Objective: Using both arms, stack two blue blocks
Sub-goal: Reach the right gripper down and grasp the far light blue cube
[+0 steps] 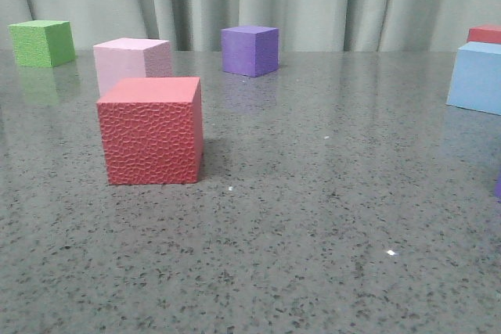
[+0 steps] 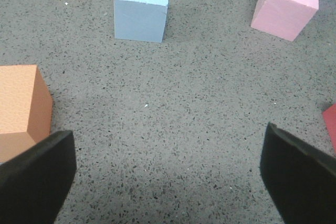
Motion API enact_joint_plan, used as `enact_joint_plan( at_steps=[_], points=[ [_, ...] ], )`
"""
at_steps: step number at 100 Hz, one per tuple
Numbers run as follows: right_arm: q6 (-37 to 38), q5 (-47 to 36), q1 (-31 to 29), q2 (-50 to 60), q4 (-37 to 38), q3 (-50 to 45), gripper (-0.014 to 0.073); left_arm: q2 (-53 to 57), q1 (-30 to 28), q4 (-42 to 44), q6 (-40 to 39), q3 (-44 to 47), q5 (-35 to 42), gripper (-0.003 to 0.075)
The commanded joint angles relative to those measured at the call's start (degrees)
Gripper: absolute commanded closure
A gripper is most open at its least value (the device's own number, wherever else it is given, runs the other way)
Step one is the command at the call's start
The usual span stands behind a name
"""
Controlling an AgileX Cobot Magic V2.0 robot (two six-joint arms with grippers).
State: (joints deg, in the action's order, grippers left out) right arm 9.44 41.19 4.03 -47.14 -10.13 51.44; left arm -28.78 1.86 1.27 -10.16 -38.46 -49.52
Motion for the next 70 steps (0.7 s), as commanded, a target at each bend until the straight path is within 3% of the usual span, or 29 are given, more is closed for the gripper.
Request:
enact_joint_plan(
  at_steps=[1,34,70],
  points=[
    [1.5,-4.5,-0.2,-5.4,-0.6,4.8,-0.0041,-0.7,0.0,-0.4,0.1,-2.0,3.4,0.0039],
    [7.9,-2.6,-0.2,-23.0,1.1,16.1,-0.0041,-0.7,0.0,-0.4,0.1,-2.0,3.4,0.0039],
    [22.0,4.2,-0.1,-31.2,14.9,24.4,-0.0041,-0.7,0.0,-0.4,0.1,-2.0,3.4,0.0039]
  ],
)
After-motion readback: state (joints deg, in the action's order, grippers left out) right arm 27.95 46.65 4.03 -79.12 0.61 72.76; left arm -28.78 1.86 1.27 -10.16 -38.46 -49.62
